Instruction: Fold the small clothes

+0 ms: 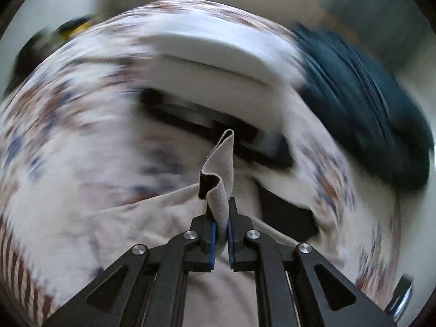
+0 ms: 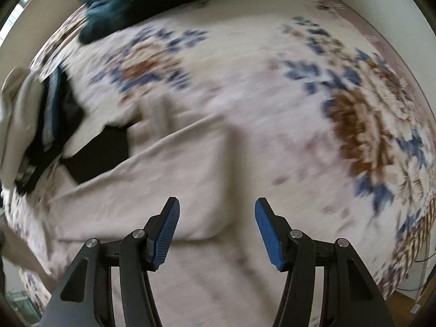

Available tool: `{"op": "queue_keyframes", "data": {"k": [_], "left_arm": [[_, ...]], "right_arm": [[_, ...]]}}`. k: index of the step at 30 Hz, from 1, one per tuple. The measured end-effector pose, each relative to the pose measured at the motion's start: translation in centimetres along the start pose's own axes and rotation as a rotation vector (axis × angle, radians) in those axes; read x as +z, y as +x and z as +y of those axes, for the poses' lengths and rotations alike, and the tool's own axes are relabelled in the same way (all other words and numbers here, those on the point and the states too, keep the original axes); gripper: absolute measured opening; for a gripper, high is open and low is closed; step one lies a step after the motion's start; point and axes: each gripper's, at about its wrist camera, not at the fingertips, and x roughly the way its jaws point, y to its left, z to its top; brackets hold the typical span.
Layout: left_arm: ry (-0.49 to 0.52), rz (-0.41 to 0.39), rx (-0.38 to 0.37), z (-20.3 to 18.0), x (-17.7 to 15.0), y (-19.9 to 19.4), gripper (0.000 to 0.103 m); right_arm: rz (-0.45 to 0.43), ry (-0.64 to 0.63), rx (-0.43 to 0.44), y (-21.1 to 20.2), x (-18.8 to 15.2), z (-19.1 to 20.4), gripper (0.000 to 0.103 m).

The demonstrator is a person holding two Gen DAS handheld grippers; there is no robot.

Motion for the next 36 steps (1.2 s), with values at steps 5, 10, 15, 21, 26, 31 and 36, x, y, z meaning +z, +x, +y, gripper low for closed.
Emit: {"op": "queue_keyframes", "data": {"k": [5, 10, 15, 21, 26, 31, 36], "left_arm": [[0.156, 0.097, -0.07, -9.2, -2.7, 4.7, 0.005], [0.197, 0.194, -0.138, -12.8, -4.6, 5.4, 0.019], [0.161, 0.112, -0.094, -7.8, -2.6, 1.3, 0.089], [0.113, 0.023, 0.245, 3.2, -1.4, -1.9, 0.089], [-0.014, 0.075, 0.403, 10.5, -2.4, -1.8, 0.089], [-0.059, 0.085, 0.429, 11.6, -3.2, -1.0, 0.089], [-0.037, 0.099, 0.388, 10.3, -2.9, 0.6, 0.089]], "right_arm": [[0.011, 0.043, -0.053, 1.7, 1.5, -4.6, 0.06], [0.049, 0.076, -0.017, 2.1, 2.6, -7.0, 0.06], [0.098, 0.098, 0.175, 0.7, 3.5, -5.7, 0.06], [0.144, -0.038, 0.332, 1.9, 4.3, 2.9, 0.06], [0.142, -0.133, 0.221, 5.9, 5.4, 8.1, 0.056], [0.051, -0.223, 0.14, 5.4, 5.3, 10.9, 0.002], [-0.024, -0.221, 0.114, 1.3, 4.9, 9.5, 0.002]]}}
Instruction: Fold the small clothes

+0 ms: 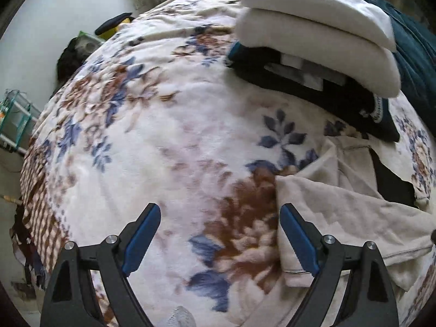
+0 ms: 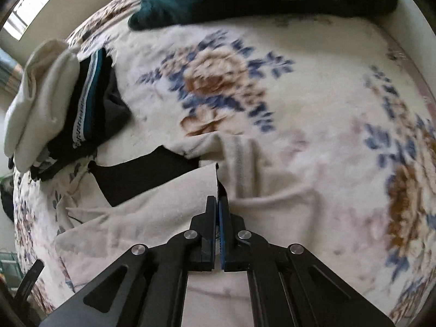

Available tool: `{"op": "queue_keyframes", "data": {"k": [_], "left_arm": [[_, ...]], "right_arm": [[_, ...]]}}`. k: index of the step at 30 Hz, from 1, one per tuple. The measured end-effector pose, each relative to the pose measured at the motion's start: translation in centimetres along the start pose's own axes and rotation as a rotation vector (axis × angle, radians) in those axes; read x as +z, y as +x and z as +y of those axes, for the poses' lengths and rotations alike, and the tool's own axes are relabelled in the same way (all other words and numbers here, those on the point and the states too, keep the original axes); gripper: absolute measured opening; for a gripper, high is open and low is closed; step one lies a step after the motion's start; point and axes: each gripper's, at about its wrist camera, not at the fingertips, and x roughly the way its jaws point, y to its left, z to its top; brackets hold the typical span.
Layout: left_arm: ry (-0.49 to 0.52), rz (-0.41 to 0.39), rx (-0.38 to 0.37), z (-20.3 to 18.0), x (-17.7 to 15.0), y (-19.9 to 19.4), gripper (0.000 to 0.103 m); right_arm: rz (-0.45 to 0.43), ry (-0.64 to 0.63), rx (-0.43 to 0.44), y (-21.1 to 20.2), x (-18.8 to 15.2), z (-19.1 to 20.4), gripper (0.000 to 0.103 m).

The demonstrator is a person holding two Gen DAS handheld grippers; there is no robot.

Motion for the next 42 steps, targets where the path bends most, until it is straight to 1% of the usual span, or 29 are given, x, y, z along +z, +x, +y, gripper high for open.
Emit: {"op": "queue_keyframes", "data": {"k": [4, 5, 7, 10, 12, 13, 15, 18, 20, 23, 26, 28, 30, 31, 32, 34, 36, 38, 40, 41, 42], "left_arm": [[0.044, -0.002, -0.034, -1.9, 0.2, 0.2, 0.089], [0.049, -0.002, -0.037, -2.1, 0.2, 0.3, 0.089], [0.059, -0.006, -0.044, -2.9, 0.3, 0.6, 0.089], [0.065, 0.001, -0.062, -3.8, 0.5, 1.2, 0.089], [0.088, 0.007, -0.075, -4.8, 0.7, 1.8, 0.089], [0.106, 0.014, -0.074, -5.5, 0.7, 2.2, 0.089], [0.117, 0.02, -0.082, -6.2, 1.0, 2.6, 0.089], [0.079, -0.023, -0.063, -5.5, 1.6, 1.6, 0.089], [0.039, -0.043, -0.06, -4.2, 2.2, 1.1, 0.089], [0.017, -0.024, -0.06, -3.0, 2.4, 1.5, 0.089], [0.039, 0.009, -0.056, -3.1, 2.3, 2.7, 0.089], [0.047, 0.006, -0.06, -3.3, 2.2, 2.6, 0.089], [0.061, 0.005, -0.064, -3.7, 2.0, 2.0, 0.089], [0.071, 0.004, -0.074, -4.1, 1.8, 1.5, 0.089], [0.079, 0.001, -0.087, -4.5, 1.6, 1.1, 0.089], [0.109, -0.009, -0.108, -5.5, 1.3, 0.4, 0.089], [0.167, -0.019, -0.105, -6.9, 1.1, 0.5, 0.089], [0.236, -0.012, -0.043, -8.2, 0.7, 1.9, 0.089], [0.284, 0.022, 0.028, -8.5, 0.1, 4.7, 0.089], [0.297, 0.049, 0.05, -8.4, 0.0, 6.0, 0.09], [0.287, 0.079, 0.04, -7.9, 0.0, 7.1, 0.092]], "right_arm": [[-0.01, 0.063, -0.034, -2.0, -0.1, -3.3, 0.002], [0.008, 0.085, -0.023, -2.0, -0.1, -4.3, 0.002], [0.013, 0.124, -0.042, -2.2, -0.1, -6.0, 0.002], [0.033, 0.173, -0.039, -1.7, -0.2, -7.9, 0.002], [0.084, 0.213, 0.014, -0.8, -0.3, -8.7, 0.002], [0.095, 0.242, 0.033, -0.5, -0.5, -9.2, 0.002], [0.1, 0.256, 0.034, -0.3, -0.7, -9.5, 0.002], [0.094, 0.284, 0.008, -0.2, -1.0, -10.1, 0.002], [0.061, 0.302, -0.05, -1.0, -1.0, -11.0, 0.002], [0.025, 0.339, -0.081, -2.2, -0.8, -12.9, 0.002], [0.027, 0.346, -0.089, -2.8, -0.4, -14.1, 0.002], [0.064, 0.342, -0.022, -2.6, -0.2, -14.2, 0.002], [0.079, 0.37, 0.044, -2.7, -0.3, -14.2, 0.003], [0.099, 0.373, 0.079, -2.4, -0.3, -14.0, 0.008], [0.109, 0.377, 0.097, -2.3, -0.5, -13.7, 0.017], [0.108, 0.389, 0.13, -1.9, -0.9, -13.0, 0.03], [0.111, 0.381, 0.161, -1.3, -1.2, -11.9, 0.03], [0.116, 0.363, 0.165, -0.7, -1.5, -10.6, 0.03], [0.119, 0.302, 0.166, 0.3, -1.6, -9.0, 0.03], [0.134, 0.26, 0.13, 1.2, -1.6, -8.1, 0.03], [0.145, 0.234, 0.097, 2.0, -1.7, -7.7, 0.03]]}}
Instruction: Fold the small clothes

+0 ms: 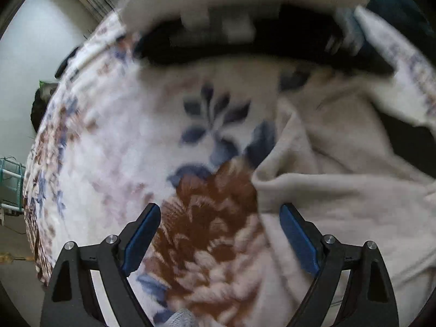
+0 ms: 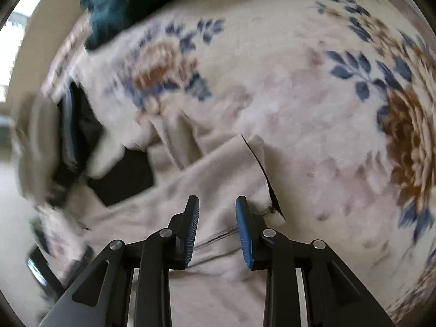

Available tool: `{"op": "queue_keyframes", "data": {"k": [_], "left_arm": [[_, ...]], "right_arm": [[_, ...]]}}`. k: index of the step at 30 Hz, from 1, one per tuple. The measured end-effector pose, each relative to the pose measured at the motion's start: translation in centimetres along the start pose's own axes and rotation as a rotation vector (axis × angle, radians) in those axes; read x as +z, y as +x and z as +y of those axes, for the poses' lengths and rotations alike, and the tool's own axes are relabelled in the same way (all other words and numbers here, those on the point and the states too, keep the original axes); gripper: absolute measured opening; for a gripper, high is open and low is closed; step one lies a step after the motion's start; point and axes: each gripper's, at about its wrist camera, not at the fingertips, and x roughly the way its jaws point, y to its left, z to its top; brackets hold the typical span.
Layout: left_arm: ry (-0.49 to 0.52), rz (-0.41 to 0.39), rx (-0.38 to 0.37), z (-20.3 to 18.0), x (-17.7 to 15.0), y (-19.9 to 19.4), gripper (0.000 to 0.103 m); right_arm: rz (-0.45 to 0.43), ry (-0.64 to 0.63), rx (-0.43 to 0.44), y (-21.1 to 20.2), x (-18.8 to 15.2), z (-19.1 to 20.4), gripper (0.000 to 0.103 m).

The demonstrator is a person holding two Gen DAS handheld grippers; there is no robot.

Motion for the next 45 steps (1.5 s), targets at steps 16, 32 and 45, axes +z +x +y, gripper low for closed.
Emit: {"op": "queue_keyframes", "data": {"k": [16, 32, 45], "left_arm": [[0.052, -0.054, -0.221, 0.6, -6.6, -11.5, 0.096], [-0.076, 0.314, -0.067, 2.8, -26.7, -5.1, 0.096], [-0.224, 0.203, -0.332, 7.8, -29.6, -4.8, 0.027]], "right_arm": [[0.146, -0.032, 0.058, -7.9, -4.4, -3.7, 0.06], [0.577, -0.204, 0.011, 1.6, -22.3, -11.9, 0.06], [0.468, -0.051, 0.135, -0.8, -27.5, -16.8, 0.023]]}}
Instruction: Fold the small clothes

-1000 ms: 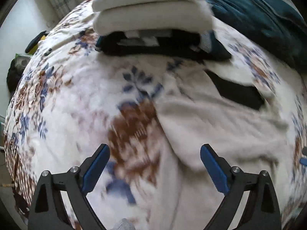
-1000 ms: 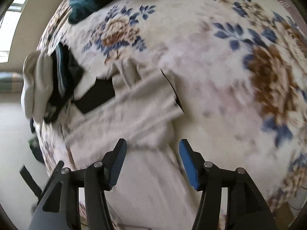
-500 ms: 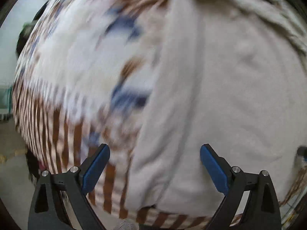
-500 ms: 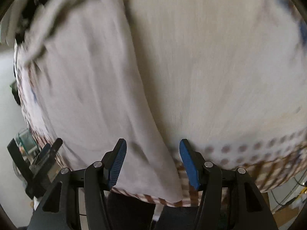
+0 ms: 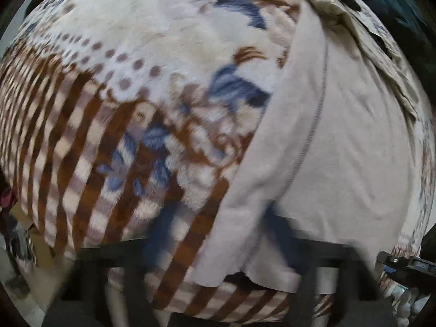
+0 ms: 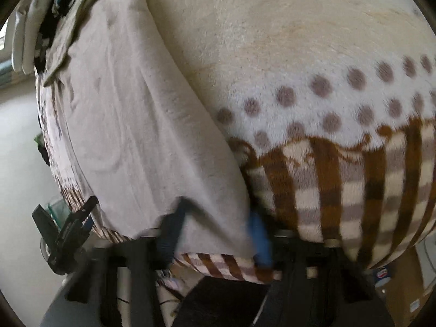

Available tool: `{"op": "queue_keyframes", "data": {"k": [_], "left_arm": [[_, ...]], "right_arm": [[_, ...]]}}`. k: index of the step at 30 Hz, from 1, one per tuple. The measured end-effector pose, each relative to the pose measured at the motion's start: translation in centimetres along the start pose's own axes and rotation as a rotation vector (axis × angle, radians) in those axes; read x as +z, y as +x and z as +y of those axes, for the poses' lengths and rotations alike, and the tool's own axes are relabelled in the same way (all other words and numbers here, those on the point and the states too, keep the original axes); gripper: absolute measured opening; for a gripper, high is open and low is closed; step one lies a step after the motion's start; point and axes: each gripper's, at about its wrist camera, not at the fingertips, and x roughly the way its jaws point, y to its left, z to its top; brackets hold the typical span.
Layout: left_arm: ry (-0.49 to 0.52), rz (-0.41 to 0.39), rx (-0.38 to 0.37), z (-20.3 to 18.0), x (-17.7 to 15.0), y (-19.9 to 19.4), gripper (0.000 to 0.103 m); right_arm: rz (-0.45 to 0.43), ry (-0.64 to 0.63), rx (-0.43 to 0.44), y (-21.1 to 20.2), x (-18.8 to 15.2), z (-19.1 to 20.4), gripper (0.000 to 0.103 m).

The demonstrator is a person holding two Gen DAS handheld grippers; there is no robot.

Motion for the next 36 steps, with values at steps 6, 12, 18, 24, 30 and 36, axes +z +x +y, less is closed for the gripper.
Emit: {"op": "queue_keyframes", "data": {"k": [6, 12, 18, 24, 30, 36], "left_arm": [[0.063, -0.057, -0.07, 0.5, 1.0, -2.0, 0.003], [0.028, 0.03, -0.177, 2.5, 1.5, -0.1, 0.005], [0.021, 0.07, -0.328, 2.8, 2.5, 0.2, 0.032], [0.054, 0.041, -0.292, 1.2, 0.3, -0.6, 0.005], [0.018, 0.034, -0.314, 2.8, 0.5, -1.4, 0.002], [0.008, 0.127, -0.376, 2.2, 0.9, 0.4, 0.004]], "right_arm": [[-0.118, 0.034, -0.021, -2.9, -1.9, 0.7, 0.006], [-0.091, 0.13, -0.002, -2.3, -2.3, -1.6, 0.011], [-0.037, 0.146, 0.006, -0.7, -2.9, -2.0, 0.051], [-0.092, 0.185, 0.032, -1.0, -3.9, -2.9, 0.013], [-0.111, 0.165, 0.042, -2.4, -4.8, -2.6, 0.008], [-0.029, 0.151, 0.019, -0.3, -4.1, -1.0, 0.01]]}}
